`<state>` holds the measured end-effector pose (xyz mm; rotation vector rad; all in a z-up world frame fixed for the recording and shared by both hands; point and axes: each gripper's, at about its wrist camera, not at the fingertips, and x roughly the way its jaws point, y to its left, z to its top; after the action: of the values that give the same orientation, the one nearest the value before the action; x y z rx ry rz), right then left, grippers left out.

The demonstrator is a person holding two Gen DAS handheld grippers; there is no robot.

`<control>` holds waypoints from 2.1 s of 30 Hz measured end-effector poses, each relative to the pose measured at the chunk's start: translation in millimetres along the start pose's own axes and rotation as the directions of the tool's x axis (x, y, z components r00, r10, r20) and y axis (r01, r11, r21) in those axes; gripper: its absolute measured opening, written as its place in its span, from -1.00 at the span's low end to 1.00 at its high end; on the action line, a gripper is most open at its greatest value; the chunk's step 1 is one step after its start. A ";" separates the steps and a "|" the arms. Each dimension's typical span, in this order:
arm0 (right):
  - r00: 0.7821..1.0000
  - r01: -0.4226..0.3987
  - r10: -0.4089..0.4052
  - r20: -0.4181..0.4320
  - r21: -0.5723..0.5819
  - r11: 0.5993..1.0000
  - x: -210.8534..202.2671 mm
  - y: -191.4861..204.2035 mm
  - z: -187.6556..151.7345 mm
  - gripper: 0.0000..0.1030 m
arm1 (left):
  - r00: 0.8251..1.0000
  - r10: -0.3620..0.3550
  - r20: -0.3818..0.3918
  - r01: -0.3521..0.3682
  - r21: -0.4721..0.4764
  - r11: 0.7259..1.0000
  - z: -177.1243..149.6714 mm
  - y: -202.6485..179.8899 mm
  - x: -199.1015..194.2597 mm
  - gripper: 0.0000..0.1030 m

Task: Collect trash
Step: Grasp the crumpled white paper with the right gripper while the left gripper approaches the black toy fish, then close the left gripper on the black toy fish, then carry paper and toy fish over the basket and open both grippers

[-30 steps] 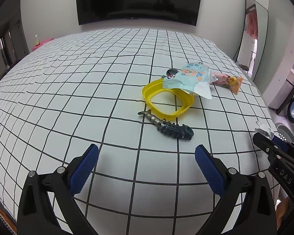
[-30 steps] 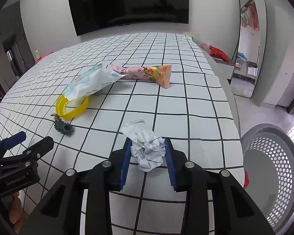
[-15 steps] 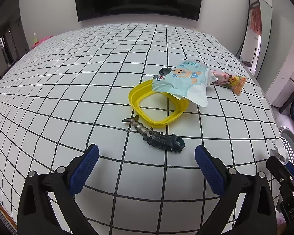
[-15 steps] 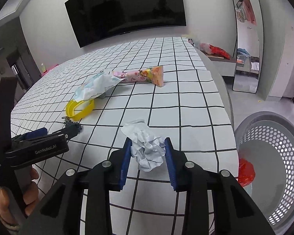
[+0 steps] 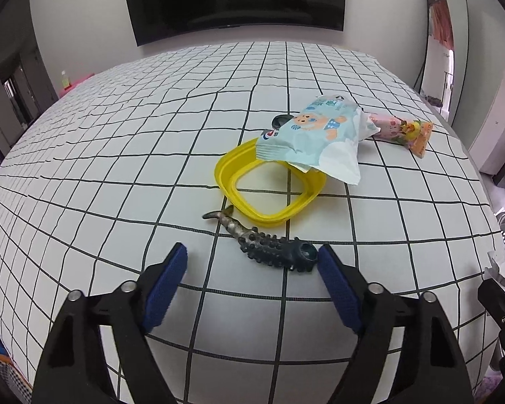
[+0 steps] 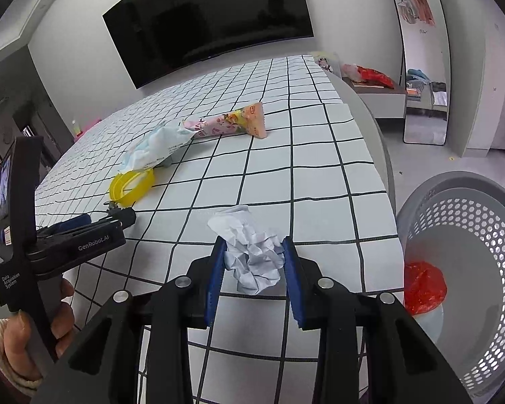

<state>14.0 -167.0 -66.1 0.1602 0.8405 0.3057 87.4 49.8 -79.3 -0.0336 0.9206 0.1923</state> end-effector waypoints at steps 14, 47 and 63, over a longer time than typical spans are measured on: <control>1.000 0.005 -0.005 0.009 0.005 1.000 -6.3 -0.7 0.6 -0.36 | 0.994 -0.103 0.024 0.103 0.007 0.995 -7.4 9.5 -18.8 -0.15; 0.961 0.259 -0.275 0.039 0.237 0.936 -128.3 -108.8 -59.9 -0.36 | 0.901 -0.432 0.047 0.392 0.340 0.855 -45.6 -139.2 -117.6 -0.15; 0.942 0.321 -0.334 -0.019 0.335 0.886 -136.7 -183.8 -69.5 -0.36 | 0.860 -0.503 -0.082 0.480 0.462 0.745 -54.2 -238.8 -102.4 -0.14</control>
<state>-86.7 -384.1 -62.8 0.3352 0.8607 -0.1624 27.3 -206.2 -43.7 0.1773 0.8587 -0.5321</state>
